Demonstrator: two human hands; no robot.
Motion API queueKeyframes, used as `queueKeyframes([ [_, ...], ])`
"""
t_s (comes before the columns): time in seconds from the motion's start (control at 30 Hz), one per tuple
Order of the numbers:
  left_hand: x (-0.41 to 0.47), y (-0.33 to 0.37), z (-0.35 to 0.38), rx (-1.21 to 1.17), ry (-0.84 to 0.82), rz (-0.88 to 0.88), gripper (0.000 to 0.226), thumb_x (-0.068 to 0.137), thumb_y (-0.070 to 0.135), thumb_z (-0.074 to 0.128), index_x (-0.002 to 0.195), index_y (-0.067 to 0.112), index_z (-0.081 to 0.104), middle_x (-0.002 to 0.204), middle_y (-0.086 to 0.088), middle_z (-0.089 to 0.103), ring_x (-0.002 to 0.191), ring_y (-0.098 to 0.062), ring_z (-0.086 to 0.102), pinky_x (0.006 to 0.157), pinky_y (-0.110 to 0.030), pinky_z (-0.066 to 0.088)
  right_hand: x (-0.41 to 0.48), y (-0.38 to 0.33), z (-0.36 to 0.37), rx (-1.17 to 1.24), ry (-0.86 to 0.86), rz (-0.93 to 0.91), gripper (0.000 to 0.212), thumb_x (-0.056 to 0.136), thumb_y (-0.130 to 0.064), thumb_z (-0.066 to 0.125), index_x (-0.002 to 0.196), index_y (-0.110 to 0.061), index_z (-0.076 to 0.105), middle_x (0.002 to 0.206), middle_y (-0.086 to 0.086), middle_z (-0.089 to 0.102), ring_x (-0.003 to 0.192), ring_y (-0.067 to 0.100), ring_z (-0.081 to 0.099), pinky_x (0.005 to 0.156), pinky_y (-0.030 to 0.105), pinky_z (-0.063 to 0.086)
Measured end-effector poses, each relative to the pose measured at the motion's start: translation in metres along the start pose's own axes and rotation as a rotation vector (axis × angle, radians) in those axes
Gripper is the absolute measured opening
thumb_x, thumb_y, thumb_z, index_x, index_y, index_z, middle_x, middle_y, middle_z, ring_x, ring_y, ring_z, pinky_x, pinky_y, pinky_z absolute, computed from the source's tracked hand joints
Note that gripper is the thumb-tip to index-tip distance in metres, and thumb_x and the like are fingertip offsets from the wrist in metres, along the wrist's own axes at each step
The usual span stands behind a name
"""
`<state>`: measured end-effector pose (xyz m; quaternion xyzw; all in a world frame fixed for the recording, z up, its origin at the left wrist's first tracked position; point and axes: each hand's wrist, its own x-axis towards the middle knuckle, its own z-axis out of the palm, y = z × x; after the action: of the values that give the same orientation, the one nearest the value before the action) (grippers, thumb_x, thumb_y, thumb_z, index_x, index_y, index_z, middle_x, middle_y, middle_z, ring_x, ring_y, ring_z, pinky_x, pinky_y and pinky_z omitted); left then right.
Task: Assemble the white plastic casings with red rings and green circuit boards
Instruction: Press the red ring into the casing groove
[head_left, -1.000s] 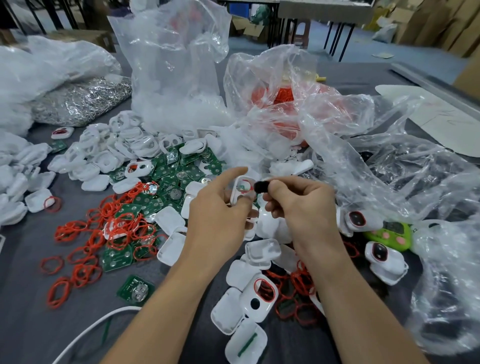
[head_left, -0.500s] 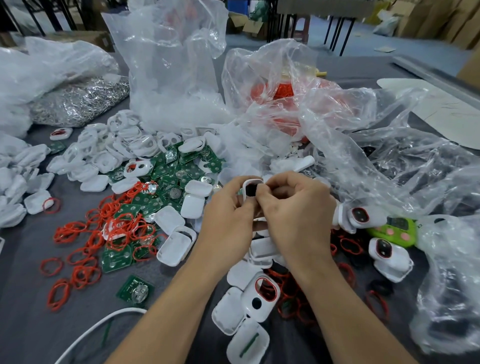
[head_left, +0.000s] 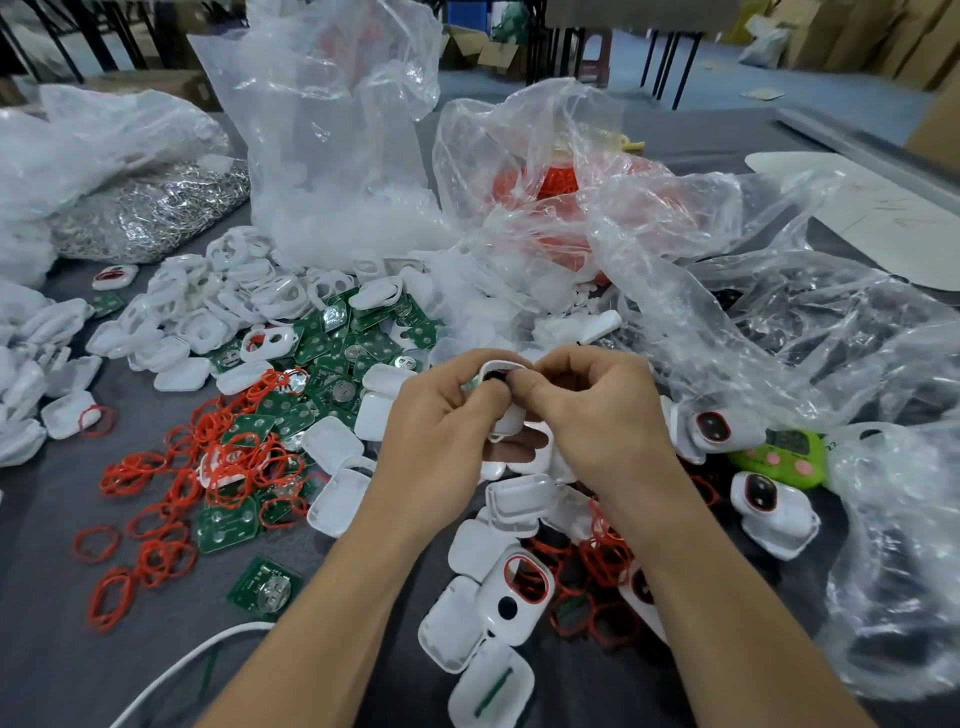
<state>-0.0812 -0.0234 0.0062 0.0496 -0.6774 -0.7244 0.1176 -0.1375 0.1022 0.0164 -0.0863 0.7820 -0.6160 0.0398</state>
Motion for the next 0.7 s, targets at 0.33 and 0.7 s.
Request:
queueKeyframes([
  [0.33, 0.014, 0.014, -0.016, -0.177, 0.436, -0.113, 0.027, 0.101, -0.001, 0.045, 0.093, 0.008, 0.069, 0.059, -0.010, 0.068, 0.041, -0.018, 0.059, 0.039, -0.022, 0.047, 0.002, 0.004, -0.014, -0.230, 0.036, -0.165, 0.018, 0.086, -0.022, 0.075, 0.069, -0.025, 0.076, 0.057, -0.012, 0.066, 0.052, 0.006, 0.056, 0.052, 0.014, 0.044],
  [0.7, 0.013, 0.029, -0.043, -0.505, 0.522, -0.224, 0.020, 0.101, 0.006, 0.047, 0.092, 0.008, 0.064, 0.057, -0.002, 0.064, 0.039, -0.009, 0.043, 0.036, -0.015, 0.031, -0.006, -0.014, -0.009, -0.703, 0.026, -0.284, 0.012, 0.088, -0.019, 0.075, 0.088, -0.029, 0.081, 0.081, -0.010, 0.067, 0.086, 0.018, 0.058, 0.094, 0.040, 0.048],
])
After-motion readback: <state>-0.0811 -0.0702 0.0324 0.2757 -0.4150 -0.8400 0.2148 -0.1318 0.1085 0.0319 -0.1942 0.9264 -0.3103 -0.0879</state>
